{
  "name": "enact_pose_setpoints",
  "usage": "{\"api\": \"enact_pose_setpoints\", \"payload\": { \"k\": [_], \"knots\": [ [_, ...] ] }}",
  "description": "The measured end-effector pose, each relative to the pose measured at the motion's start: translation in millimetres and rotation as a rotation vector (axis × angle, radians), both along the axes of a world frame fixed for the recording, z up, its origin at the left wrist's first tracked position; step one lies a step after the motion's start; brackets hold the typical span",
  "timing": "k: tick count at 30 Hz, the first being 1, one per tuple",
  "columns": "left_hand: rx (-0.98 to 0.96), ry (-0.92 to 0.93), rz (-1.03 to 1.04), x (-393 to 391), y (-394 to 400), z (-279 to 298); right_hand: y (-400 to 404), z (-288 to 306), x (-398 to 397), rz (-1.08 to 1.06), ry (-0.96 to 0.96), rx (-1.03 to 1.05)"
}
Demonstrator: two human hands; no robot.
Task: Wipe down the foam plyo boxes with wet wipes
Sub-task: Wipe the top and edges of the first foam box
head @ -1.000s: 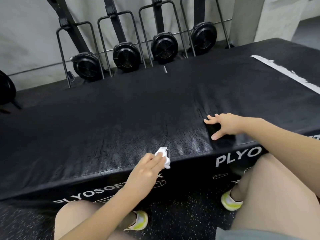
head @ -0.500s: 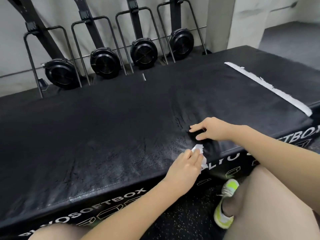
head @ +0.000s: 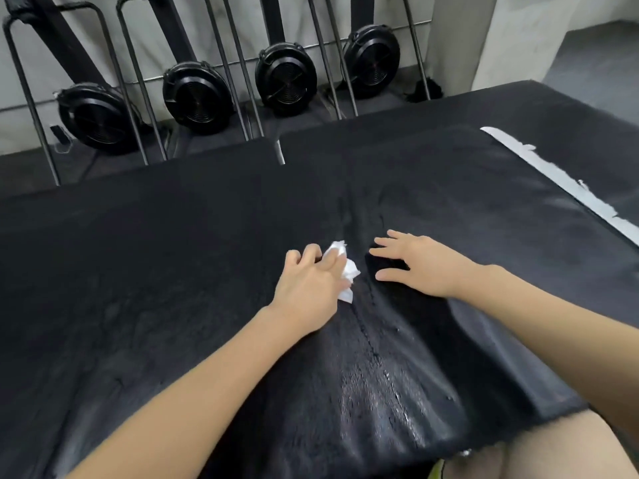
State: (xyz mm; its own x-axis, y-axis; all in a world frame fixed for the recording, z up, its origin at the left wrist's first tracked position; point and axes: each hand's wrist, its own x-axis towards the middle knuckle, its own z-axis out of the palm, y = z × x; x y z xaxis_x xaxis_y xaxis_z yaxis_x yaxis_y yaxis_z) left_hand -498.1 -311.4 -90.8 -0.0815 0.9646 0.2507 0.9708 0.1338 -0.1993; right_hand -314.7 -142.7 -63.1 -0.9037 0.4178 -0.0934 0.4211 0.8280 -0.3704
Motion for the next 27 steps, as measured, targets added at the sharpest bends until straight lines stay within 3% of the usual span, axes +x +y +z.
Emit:
{"api": "enact_pose_setpoints", "payload": {
  "k": [6,10,15,21,27],
  "knots": [
    [-0.062,-0.083,0.007,-20,32,0,7,-6,-17,0.056,-0.071,0.085],
    [-0.074,-0.132,-0.095,22,-2,0,-10,3,-6,0.079,-0.143,0.108],
    [-0.04,-0.07,-0.043,85,-50,-6,-30,6,15,0.107,-0.214,0.17],
    [-0.089,-0.067,0.093,134,-87,-4,-69,8,62,0.087,-0.256,0.121],
    [-0.166,-0.081,0.129,111,-69,3,-60,8,55,0.035,-0.222,0.032]
  ]
}}
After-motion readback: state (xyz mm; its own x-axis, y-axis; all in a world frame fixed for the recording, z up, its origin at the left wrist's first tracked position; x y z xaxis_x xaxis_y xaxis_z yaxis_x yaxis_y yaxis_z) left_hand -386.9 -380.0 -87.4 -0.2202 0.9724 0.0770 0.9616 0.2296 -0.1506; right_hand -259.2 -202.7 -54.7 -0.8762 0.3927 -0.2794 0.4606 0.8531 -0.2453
